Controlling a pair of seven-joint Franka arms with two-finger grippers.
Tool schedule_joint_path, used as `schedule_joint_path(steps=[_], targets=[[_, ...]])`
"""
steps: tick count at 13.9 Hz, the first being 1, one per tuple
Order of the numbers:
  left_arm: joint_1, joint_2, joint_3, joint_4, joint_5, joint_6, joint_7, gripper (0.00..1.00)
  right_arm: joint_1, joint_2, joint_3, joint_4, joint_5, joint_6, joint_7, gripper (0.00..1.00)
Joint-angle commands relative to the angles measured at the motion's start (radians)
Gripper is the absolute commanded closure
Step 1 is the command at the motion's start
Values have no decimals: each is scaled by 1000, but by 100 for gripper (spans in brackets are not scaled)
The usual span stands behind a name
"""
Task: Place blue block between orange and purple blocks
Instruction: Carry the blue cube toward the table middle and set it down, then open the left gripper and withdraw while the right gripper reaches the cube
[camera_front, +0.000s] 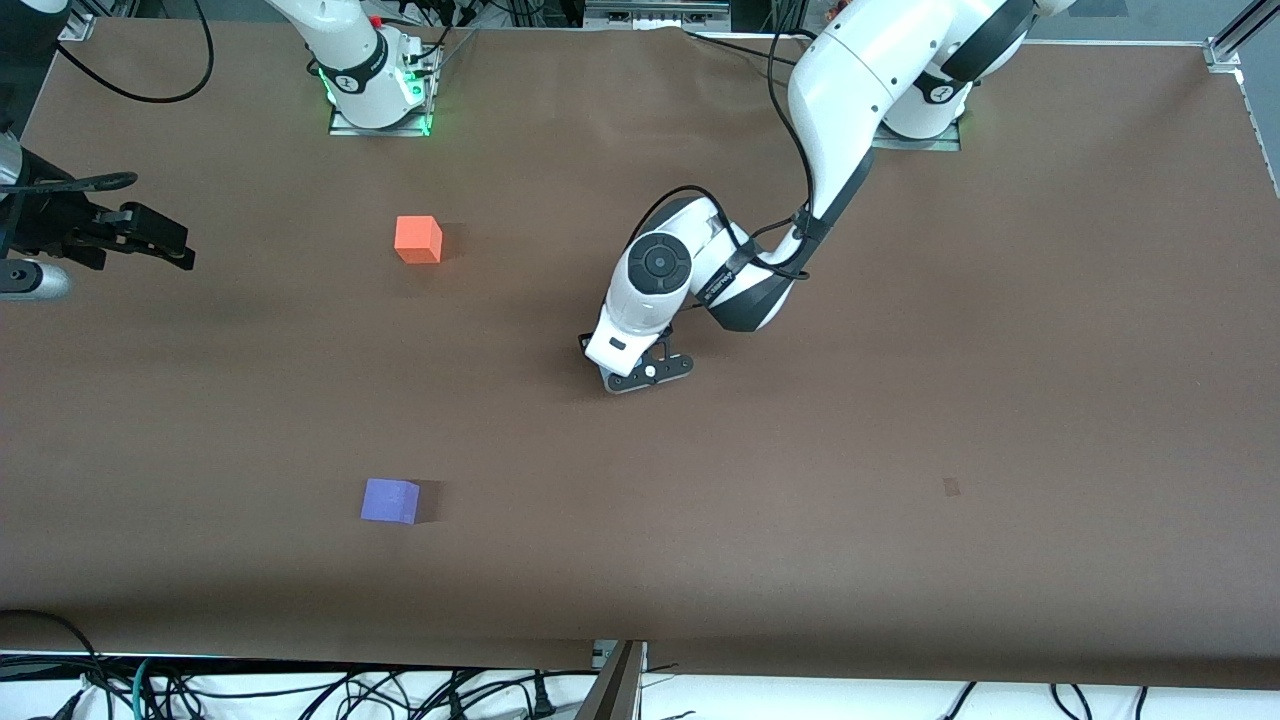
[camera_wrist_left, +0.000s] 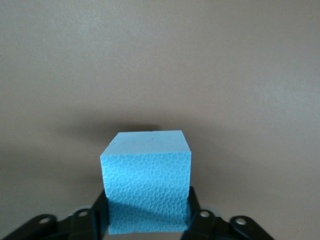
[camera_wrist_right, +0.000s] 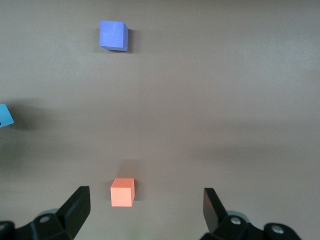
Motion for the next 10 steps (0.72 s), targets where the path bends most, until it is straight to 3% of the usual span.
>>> schedule_joint_path(steps=[1, 6, 10], targets=[[-4, -3, 15, 48, 4, -31, -22, 0, -6, 7, 2, 8, 19, 6, -4, 0], [201, -125, 1, 36, 4, -224, -15, 0, 2, 36, 5, 12, 14, 15, -5, 0], [320, -245, 1, 33, 1, -439, 212, 0, 39, 88, 16, 11, 8, 23, -8, 0]])
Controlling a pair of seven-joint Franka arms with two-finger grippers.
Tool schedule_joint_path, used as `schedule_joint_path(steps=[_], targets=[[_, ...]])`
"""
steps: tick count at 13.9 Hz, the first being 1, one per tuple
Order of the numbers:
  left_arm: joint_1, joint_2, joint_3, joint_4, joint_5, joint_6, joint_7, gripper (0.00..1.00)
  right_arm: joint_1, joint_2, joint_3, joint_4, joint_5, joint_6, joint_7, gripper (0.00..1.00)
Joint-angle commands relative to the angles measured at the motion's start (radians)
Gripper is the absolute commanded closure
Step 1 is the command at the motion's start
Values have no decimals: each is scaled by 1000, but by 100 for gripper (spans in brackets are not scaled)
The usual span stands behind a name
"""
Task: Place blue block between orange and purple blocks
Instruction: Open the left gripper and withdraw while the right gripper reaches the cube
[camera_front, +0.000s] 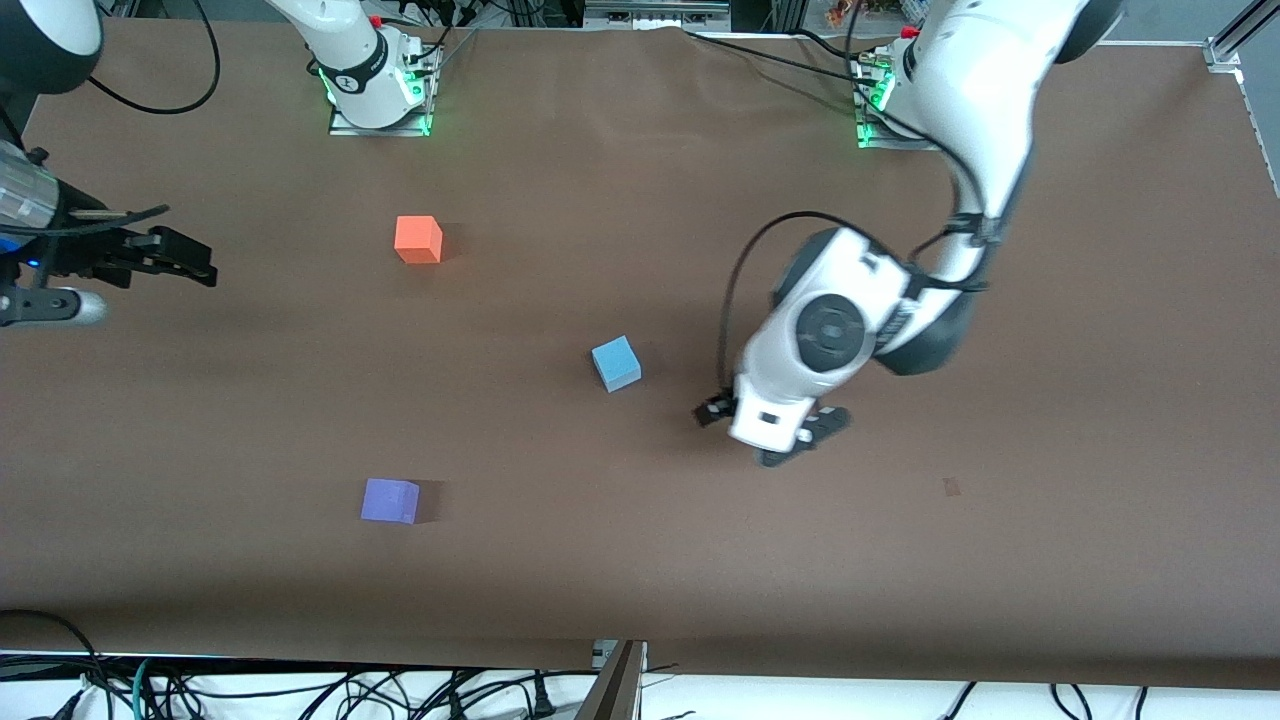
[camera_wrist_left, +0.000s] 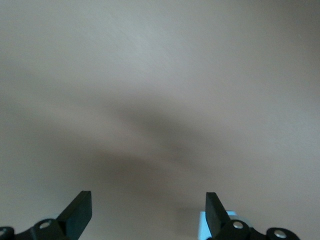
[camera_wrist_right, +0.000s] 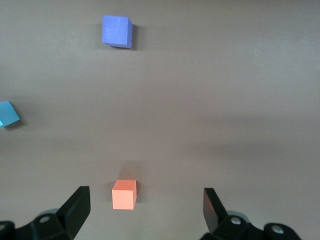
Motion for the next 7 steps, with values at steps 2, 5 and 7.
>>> schedule_joint_path(steps=[2, 5, 7], targets=[[75, -150, -6, -36, 10, -210, 192, 0, 44, 85, 9, 11, 18, 21, -10, 0], [118, -329, -1, -62, 76, -330, 361, 0, 153, 133, 21, 9, 10, 110, 12, 0], [170, -437, -8, -88, 81, -413, 421, 0, 230, 185, 21, 9, 9, 151, 50, 0]])
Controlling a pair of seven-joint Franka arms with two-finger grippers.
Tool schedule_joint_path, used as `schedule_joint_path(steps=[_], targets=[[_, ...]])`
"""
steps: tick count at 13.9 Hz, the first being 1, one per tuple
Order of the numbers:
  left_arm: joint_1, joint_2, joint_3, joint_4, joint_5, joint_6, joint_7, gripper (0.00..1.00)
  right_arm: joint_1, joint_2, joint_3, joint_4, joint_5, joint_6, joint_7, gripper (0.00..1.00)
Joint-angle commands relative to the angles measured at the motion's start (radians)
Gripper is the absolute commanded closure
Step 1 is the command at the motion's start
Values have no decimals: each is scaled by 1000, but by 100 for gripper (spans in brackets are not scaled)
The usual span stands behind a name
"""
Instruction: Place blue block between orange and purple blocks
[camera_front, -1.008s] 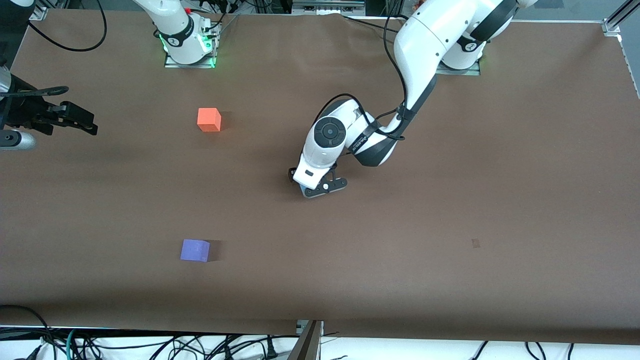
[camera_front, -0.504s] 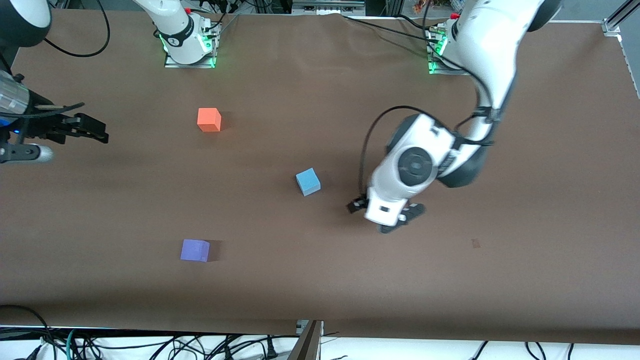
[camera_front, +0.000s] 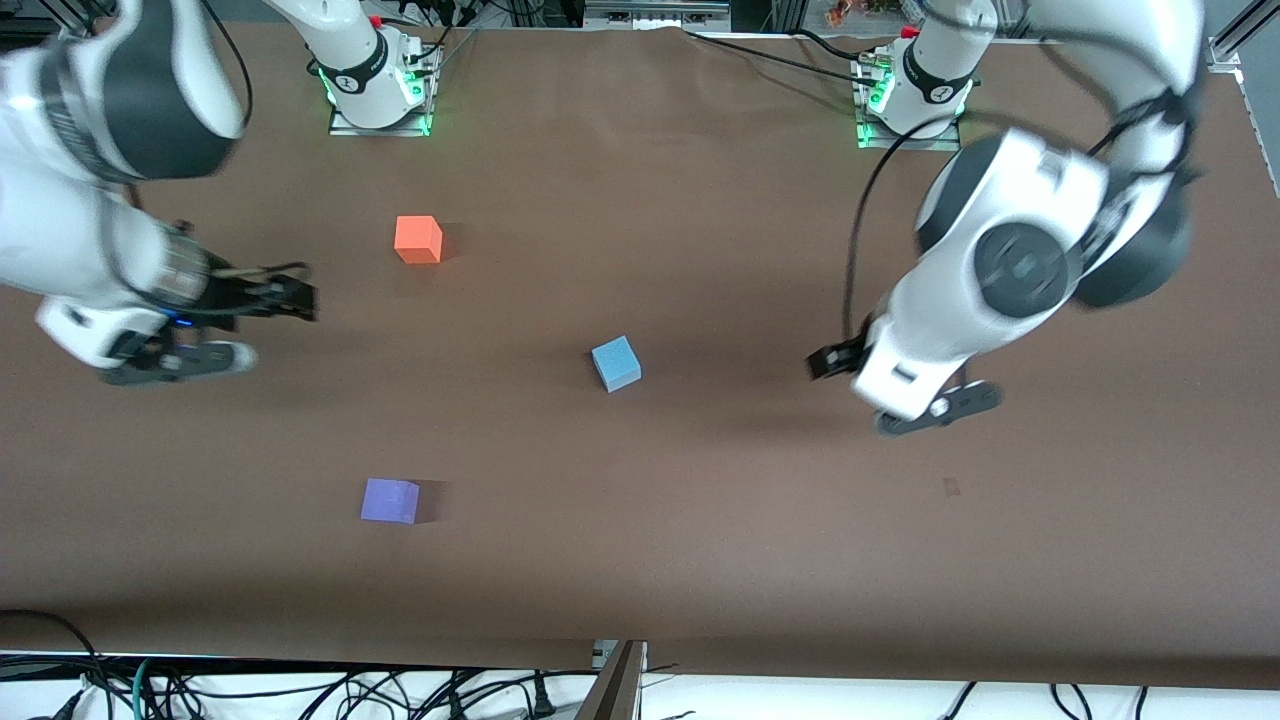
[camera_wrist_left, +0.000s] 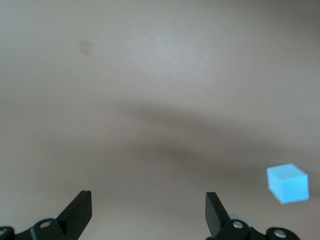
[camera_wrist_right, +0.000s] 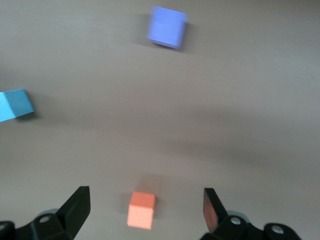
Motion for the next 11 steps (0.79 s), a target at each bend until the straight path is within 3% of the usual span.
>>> schedule_joint_path(steps=[1, 5, 7, 10, 11], targets=[[60, -180, -9, -92, 23, -93, 94, 0, 104, 69, -1, 10, 1, 47, 75, 0], [197, -265, -10, -94, 10, -170, 273, 0, 281, 172, 1, 15, 6, 200, 287, 0], [278, -305, -10, -106, -51, -216, 376, 0, 344, 221, 1, 15, 7, 288, 306, 0], [326, -349, 5, -172, -57, -195, 469, 0, 396, 286, 1, 15, 7, 348, 310, 0], [312, -384, 40, -237, -57, -163, 477, 0, 405, 305, 1, 15, 7, 377, 310, 0]])
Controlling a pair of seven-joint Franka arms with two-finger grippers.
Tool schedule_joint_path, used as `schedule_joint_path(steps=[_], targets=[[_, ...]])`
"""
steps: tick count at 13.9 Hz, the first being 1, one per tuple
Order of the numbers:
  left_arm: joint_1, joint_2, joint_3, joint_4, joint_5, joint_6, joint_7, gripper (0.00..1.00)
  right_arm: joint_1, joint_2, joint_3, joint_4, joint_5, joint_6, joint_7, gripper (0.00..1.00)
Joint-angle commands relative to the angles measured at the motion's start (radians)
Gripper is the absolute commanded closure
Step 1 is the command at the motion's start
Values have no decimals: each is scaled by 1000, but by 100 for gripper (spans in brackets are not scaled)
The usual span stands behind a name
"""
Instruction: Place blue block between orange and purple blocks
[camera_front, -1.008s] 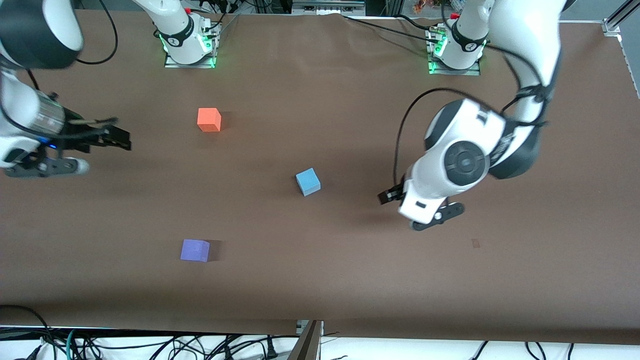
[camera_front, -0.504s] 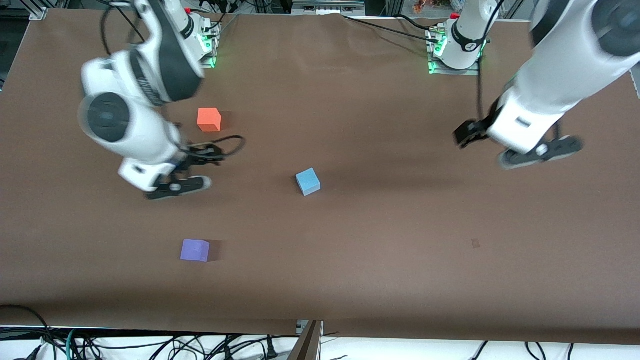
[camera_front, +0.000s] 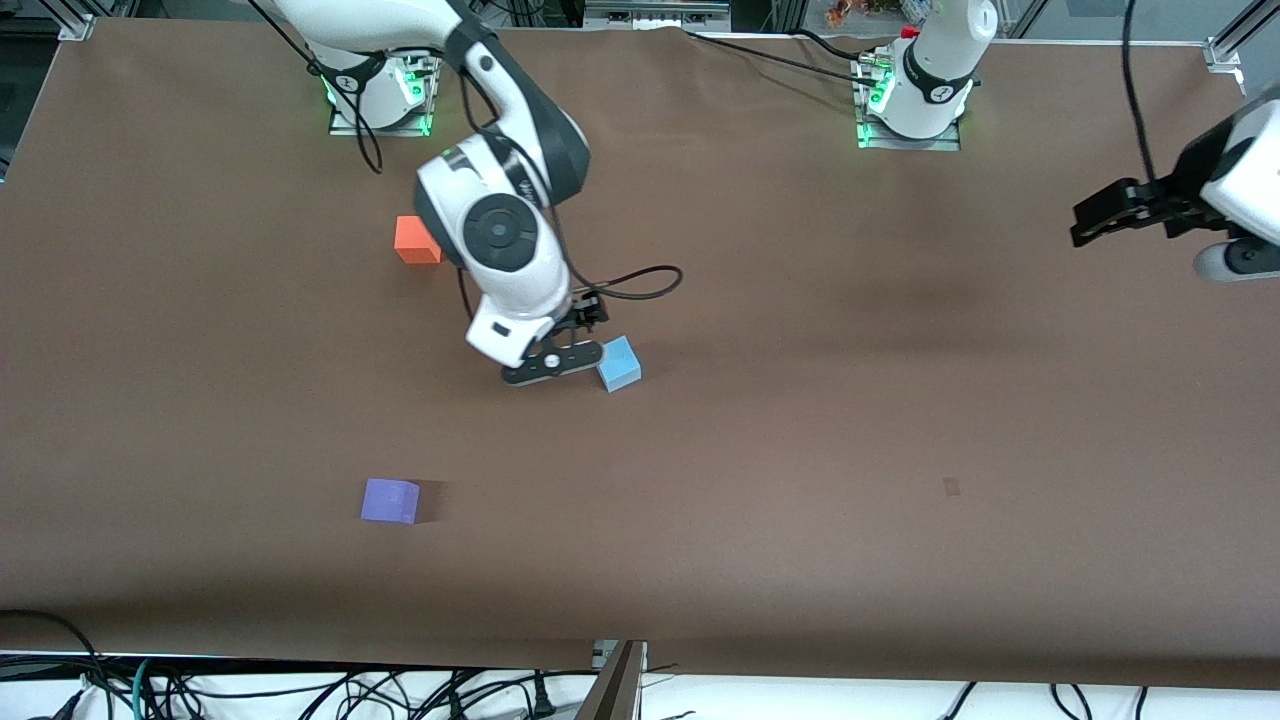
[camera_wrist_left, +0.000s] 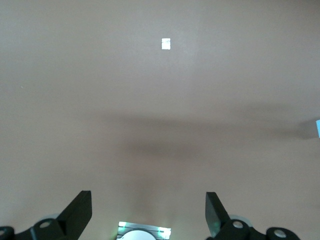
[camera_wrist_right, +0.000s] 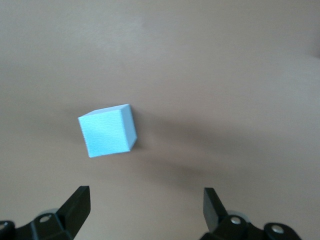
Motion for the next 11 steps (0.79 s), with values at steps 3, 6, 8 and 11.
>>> schedule_joint_path(steps=[3, 6, 8, 11], targets=[[-212, -151, 271, -272, -17, 155, 90, 0, 46, 87, -8, 15, 8, 92, 0, 0], [-258, -150, 327, -271, -36, 162, 98, 0, 77, 155, -8, 15, 6, 167, -2, 0], [-258, -147, 327, -267, -36, 166, 101, 0, 95, 183, -8, 15, 1, 216, -11, 0], [-258, -145, 327, -258, -36, 176, 105, 0, 108, 196, -8, 13, -6, 227, -12, 0]])
